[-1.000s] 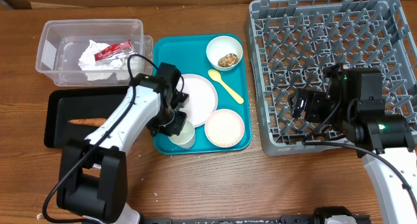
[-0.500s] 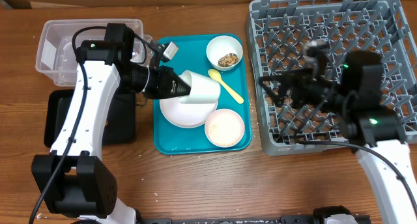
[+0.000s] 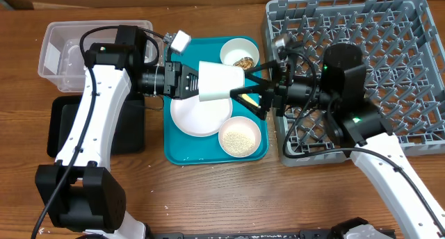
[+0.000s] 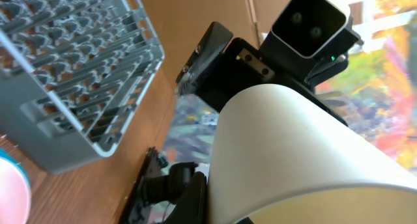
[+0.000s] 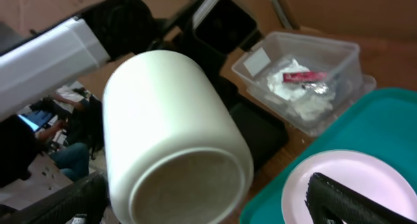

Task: Sort waste into correct bins and load items into the dishwasher
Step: 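Grasp the cup with the right gripper, release with the left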

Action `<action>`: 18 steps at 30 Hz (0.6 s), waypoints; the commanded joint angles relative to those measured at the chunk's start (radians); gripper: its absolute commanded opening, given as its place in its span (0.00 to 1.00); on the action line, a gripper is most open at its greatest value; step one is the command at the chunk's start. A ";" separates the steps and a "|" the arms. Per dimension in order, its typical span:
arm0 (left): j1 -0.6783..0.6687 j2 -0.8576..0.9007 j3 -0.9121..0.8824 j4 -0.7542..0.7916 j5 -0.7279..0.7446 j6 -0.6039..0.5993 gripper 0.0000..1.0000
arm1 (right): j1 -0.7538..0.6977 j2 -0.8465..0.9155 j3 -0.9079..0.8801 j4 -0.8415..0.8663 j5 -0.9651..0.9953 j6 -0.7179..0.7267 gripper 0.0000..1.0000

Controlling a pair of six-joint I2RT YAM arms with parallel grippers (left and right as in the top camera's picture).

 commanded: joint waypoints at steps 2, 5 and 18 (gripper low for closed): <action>-0.037 -0.006 0.014 -0.003 0.061 0.025 0.04 | 0.048 0.017 0.023 0.082 -0.015 0.063 0.97; -0.051 -0.006 0.014 -0.004 0.042 0.025 0.04 | 0.069 0.021 0.023 0.118 -0.015 0.071 0.88; -0.049 -0.006 0.014 -0.010 -0.108 0.006 0.52 | -0.013 -0.008 0.023 0.104 -0.015 0.070 0.50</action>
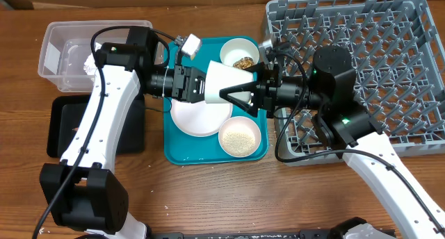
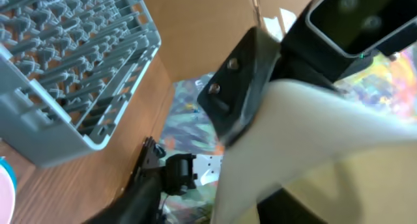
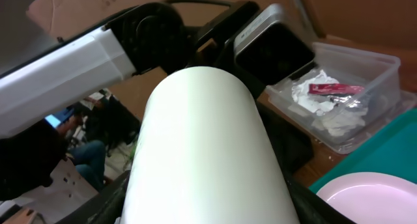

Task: Sort waste into correct bins and load items into the dishwasher
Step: 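Grasp the cup with the right gripper, release with the left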

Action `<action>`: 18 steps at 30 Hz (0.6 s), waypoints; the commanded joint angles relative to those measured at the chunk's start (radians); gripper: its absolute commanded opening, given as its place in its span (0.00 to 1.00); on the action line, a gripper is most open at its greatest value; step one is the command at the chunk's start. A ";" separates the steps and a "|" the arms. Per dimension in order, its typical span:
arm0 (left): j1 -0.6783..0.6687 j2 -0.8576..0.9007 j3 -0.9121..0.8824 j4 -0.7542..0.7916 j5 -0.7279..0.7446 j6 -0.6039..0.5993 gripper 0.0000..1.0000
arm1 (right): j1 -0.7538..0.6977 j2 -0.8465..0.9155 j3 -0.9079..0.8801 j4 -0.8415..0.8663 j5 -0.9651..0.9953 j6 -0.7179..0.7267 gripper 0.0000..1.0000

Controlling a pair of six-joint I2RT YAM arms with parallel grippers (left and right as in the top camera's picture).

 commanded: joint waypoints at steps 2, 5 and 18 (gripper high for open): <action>0.015 -0.006 0.013 0.003 -0.162 -0.026 0.55 | -0.146 -0.051 0.022 -0.065 -0.003 -0.004 0.50; 0.048 -0.006 0.013 0.016 -0.300 -0.053 0.56 | -0.293 -0.088 0.022 -0.225 0.036 -0.019 0.51; 0.030 -0.006 0.013 0.264 -1.183 -0.364 0.54 | -0.338 -0.134 0.157 -1.076 0.878 -0.022 0.51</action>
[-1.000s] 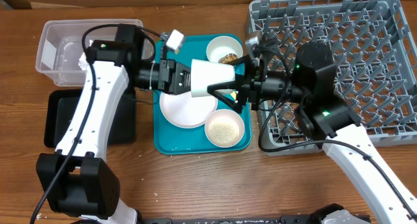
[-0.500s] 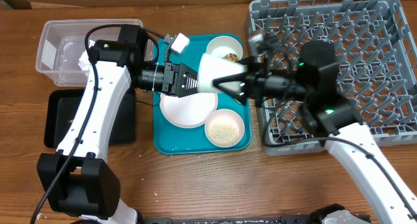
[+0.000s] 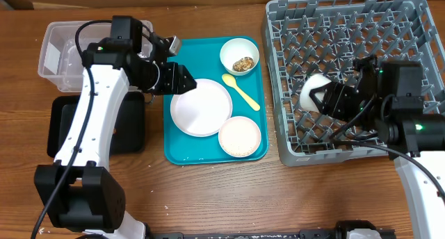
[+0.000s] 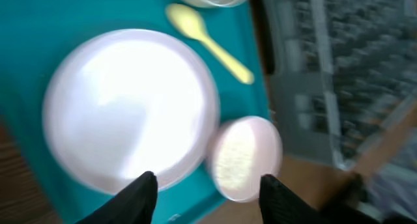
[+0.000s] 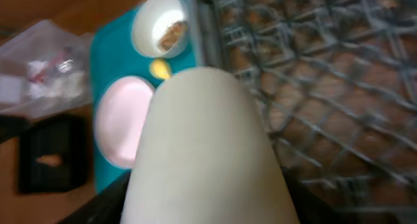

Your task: Sort waste into correct bins and load items into the dishwasher

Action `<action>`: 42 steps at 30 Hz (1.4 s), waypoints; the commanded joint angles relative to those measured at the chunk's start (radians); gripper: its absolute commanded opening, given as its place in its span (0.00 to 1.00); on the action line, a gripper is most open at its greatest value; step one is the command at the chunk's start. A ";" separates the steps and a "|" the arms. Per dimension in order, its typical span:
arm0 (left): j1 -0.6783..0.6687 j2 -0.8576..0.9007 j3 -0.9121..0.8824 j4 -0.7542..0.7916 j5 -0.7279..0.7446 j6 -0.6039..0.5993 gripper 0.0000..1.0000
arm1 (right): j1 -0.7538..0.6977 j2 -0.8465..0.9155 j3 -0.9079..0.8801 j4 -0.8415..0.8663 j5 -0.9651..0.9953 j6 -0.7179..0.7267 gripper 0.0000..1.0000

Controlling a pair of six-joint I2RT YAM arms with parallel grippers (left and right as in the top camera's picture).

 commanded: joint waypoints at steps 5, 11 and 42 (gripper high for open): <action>-0.058 -0.006 0.013 0.034 -0.333 -0.112 0.53 | 0.087 0.102 0.042 -0.205 0.401 0.147 0.51; -0.084 -0.006 0.013 0.034 -0.370 -0.114 0.53 | 0.089 0.238 0.042 -0.240 0.474 0.184 0.51; -0.610 -0.006 -0.084 -0.014 -0.393 0.410 0.57 | 0.086 0.346 0.388 -0.369 0.452 0.098 0.96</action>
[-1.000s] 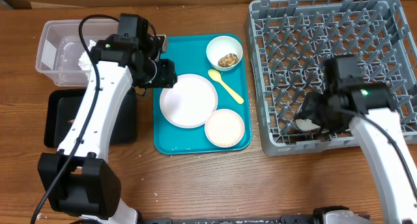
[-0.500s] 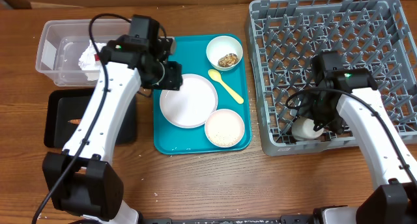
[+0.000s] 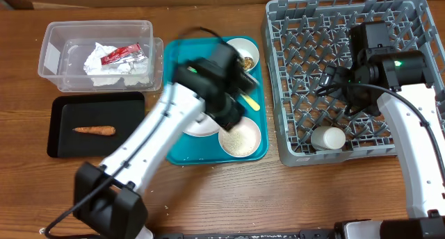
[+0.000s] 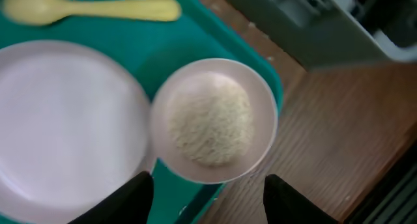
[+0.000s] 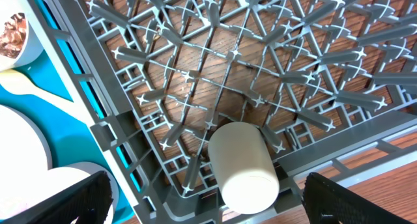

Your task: Sort waste into correct bins and load items into the dishwasher

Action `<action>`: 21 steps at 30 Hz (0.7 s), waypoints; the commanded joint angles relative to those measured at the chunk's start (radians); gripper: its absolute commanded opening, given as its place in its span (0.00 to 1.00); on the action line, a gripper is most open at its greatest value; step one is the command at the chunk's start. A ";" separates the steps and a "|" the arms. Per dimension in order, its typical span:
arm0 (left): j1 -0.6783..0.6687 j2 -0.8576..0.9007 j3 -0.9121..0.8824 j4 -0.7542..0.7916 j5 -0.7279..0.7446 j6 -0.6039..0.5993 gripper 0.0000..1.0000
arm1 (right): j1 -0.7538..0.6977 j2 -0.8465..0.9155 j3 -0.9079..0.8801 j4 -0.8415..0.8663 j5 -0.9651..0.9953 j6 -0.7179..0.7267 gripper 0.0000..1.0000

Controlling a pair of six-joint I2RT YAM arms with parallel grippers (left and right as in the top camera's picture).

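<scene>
A white cup [image 3: 328, 137] lies on its side in the front-left part of the grey dish rack [image 3: 389, 30]; the right wrist view shows the cup [image 5: 242, 165] below my open right gripper [image 5: 208, 208], which touches nothing. My left gripper [image 4: 212, 204] hangs open over the teal tray [image 4: 195, 28], just above a bowl of grain [image 4: 212, 120]. Beside the bowl are a white plate [image 4: 65, 120] and a yellow spoon [image 4: 85, 8]. From overhead, the left arm covers much of the plate [image 3: 201, 128].
A second bowl with food scraps [image 3: 245, 55] stands at the tray's far end. A clear bin [image 3: 97, 55] with wrappers sits at the far left. In front of it, a black tray [image 3: 62, 145] holds a carrot [image 3: 94, 130].
The right gripper held the cup over the rack; now the cup lies in the rack and the gripper is open above it. The left gripper has moved from the tray's left side to over the grain bowl.
First my left gripper held the cup above the tray with the right gripper open at its other end. Then both were on it. Then the right gripper held it over the rack and the left was open by the tray. Now the cup lies in the rack.
</scene>
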 commanded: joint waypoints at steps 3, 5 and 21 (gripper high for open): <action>-0.134 -0.006 -0.114 0.078 -0.084 0.155 0.57 | 0.001 -0.013 0.019 -0.003 0.014 -0.016 0.96; -0.163 -0.006 -0.155 0.127 -0.090 0.156 0.58 | 0.001 -0.013 0.019 -0.003 0.014 -0.016 0.96; -0.196 -0.005 -0.402 0.389 -0.103 0.233 0.50 | 0.001 -0.014 0.019 -0.003 0.014 -0.015 0.96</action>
